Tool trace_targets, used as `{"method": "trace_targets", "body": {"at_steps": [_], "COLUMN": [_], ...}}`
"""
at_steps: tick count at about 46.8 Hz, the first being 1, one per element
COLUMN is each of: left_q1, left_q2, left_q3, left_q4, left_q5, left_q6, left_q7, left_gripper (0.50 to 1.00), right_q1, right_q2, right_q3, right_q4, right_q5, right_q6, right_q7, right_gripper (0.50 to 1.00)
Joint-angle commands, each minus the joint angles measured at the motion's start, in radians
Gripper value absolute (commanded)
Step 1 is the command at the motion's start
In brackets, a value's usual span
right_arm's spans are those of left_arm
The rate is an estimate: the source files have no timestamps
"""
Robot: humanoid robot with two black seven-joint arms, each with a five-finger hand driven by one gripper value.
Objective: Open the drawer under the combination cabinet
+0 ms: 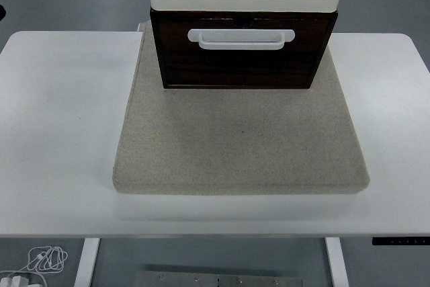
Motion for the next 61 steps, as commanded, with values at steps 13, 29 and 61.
{"method": "trace_targets", "body": {"at_steps": [13,29,61], "left_q1": [0.026,0.029,0.004], "left_q2": [0.323,0.644,0.629], "left_q3": [0.051,0.052,0.051], "left_q4": [-0.427,-0.813,-0.98], "left_q5": [0.238,0.314,0.478], "left_q6": [-0.02,-0.104,-0.276], "left_q7": [0.0,0.002,0.206], "left_gripper": [1.0,1.0,1.0], "right_q1": [-0.001,0.0,0.0], "right_q2": [0.0,0.0,0.0], "right_q3": [0.0,0.0,0.0], "right_q4": [0.0,0.0,0.0], "right_q5": [0.0,0.0,0.0], "right_q6": [0.0,0.0,0.0], "right_q7": [0.0,0.0,0.0], "right_gripper": [0.926,0.926,0.926]}}
